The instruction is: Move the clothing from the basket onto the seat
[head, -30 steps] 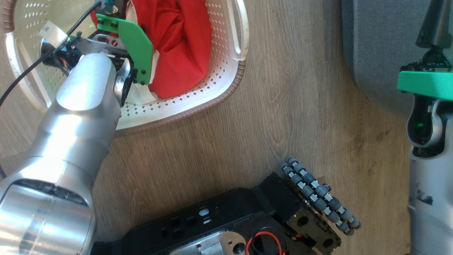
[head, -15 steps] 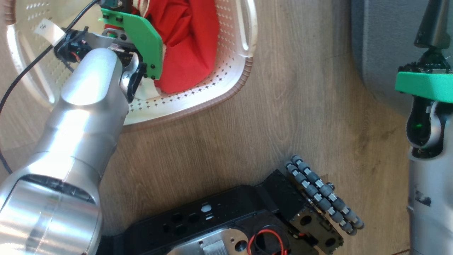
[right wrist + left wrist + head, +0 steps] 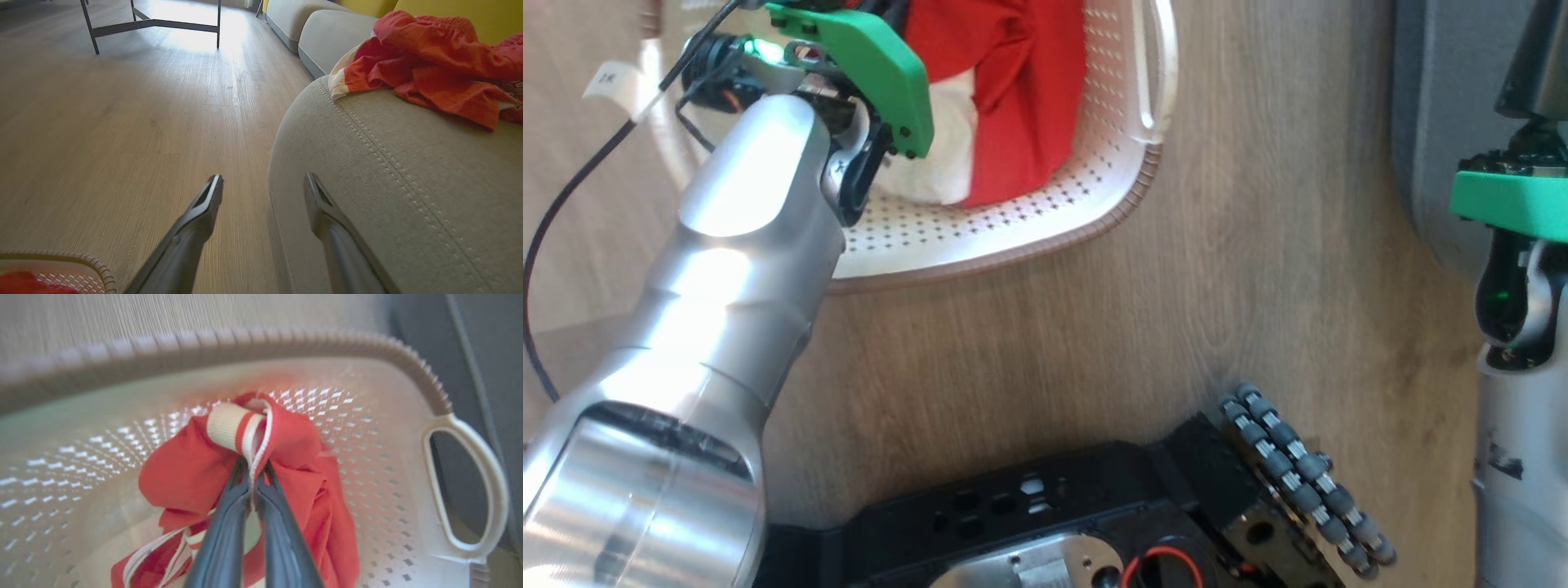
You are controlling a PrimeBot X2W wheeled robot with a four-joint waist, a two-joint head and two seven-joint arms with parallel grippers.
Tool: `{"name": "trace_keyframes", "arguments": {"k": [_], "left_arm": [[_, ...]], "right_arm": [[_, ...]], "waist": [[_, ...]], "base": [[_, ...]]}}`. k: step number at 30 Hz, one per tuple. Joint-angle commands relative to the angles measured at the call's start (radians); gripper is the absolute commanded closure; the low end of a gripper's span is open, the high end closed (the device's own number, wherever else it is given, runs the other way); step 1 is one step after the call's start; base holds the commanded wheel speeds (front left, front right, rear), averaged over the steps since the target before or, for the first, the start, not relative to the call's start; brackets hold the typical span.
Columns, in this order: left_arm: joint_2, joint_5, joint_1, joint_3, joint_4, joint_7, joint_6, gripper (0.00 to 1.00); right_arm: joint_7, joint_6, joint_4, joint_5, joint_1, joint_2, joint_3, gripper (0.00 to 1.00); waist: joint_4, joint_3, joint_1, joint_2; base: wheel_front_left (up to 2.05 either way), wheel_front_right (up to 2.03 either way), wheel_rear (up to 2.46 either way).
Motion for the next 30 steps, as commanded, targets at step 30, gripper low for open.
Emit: {"name": "trace_keyframes", "arguments": {"k": [30], "left_arm": [[0.277, -0.059, 0.801, 0.262, -0.723, -0.098, 0.17, 1.0]], "right_arm": [[-0.005, 0.007, 0.179, -0.118, 0.416, -0.018, -0.049, 0.0]], "waist": [[0.327, -0.849, -0.0001, 0.0]], "base": [[0.0, 0.0, 0.0]]}}
